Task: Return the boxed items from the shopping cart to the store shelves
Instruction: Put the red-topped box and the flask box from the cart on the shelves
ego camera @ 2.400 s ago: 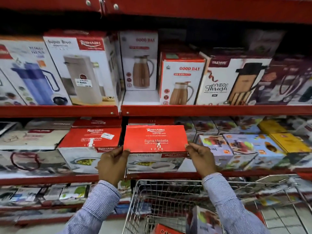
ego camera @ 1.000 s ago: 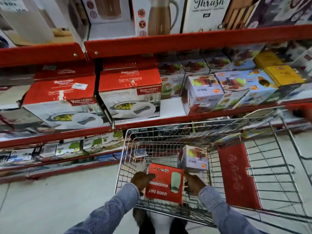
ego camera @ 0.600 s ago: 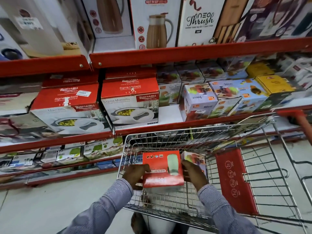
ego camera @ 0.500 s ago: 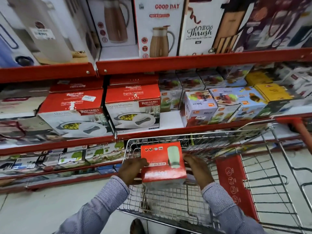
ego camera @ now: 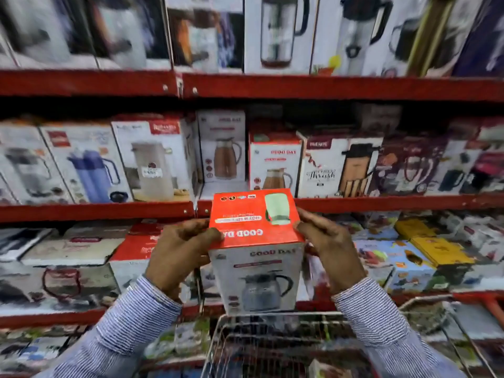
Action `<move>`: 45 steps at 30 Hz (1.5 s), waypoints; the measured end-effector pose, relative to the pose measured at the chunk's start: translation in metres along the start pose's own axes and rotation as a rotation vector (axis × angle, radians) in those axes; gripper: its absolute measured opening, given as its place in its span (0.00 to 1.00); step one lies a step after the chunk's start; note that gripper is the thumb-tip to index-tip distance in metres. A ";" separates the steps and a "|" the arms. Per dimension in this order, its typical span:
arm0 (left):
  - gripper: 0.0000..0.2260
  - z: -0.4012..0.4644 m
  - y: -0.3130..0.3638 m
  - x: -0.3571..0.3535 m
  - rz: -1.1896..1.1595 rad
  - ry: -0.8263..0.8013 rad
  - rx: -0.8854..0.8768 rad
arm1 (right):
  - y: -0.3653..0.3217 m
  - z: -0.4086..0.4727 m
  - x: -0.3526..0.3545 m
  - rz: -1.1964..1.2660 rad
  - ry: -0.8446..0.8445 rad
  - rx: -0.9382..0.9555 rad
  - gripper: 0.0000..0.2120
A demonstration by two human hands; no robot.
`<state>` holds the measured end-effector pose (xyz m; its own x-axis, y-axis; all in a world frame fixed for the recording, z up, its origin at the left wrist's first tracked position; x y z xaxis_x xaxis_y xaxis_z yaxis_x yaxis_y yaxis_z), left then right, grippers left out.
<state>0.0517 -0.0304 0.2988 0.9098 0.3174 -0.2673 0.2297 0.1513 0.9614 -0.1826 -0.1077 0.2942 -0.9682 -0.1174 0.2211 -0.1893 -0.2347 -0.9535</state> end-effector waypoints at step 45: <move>0.16 0.201 0.110 0.033 0.095 0.015 -0.353 | -0.095 0.202 -0.091 -0.089 -0.042 0.178 0.18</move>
<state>0.1765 -0.1919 0.4083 0.9156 0.3588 -0.1814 0.0087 0.4335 0.9011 -0.0433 -0.2697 0.4064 -0.9404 -0.1281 0.3150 -0.2383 -0.4125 -0.8792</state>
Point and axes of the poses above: each hand's wrist, its own z-axis towards the middle knuckle, its own x-axis out of the back of the hand, y = z × x, the point moved 8 cm from there along z, towards the middle knuckle, and after that the axes turned 15 degrees about -z, right-handed, at the moved point
